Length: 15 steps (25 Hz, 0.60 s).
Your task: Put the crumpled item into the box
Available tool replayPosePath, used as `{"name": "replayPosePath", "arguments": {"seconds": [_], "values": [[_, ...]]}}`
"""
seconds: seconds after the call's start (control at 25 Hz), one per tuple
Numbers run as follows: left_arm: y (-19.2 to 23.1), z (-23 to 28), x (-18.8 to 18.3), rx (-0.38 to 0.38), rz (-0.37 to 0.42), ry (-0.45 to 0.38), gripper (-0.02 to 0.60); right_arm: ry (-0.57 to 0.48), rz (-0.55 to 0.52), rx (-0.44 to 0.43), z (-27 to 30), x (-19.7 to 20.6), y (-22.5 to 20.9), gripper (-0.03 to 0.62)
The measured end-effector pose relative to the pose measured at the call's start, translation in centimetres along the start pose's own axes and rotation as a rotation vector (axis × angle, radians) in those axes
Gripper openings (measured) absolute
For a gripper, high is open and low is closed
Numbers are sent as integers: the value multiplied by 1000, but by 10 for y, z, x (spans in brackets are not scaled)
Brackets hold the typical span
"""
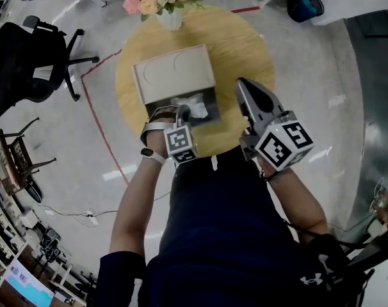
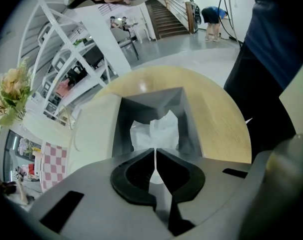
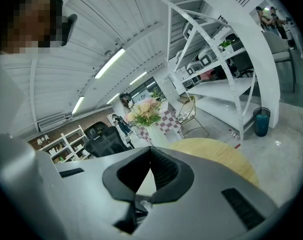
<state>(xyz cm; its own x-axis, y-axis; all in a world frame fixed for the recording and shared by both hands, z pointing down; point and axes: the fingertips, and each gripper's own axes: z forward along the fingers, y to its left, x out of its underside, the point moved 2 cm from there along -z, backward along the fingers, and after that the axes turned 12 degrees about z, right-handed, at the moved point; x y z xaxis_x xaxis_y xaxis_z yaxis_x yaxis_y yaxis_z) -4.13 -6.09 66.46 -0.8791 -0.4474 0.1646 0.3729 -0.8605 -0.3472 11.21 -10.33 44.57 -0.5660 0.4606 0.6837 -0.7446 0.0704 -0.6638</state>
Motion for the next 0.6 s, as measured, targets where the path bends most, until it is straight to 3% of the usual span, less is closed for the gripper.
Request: {"name": "replayPosePath", "arguments": {"seconds": [0.6], "values": [[-3, 0, 4, 18, -58, 3, 89, 11, 3, -10, 4, -1, 4, 5]]}}
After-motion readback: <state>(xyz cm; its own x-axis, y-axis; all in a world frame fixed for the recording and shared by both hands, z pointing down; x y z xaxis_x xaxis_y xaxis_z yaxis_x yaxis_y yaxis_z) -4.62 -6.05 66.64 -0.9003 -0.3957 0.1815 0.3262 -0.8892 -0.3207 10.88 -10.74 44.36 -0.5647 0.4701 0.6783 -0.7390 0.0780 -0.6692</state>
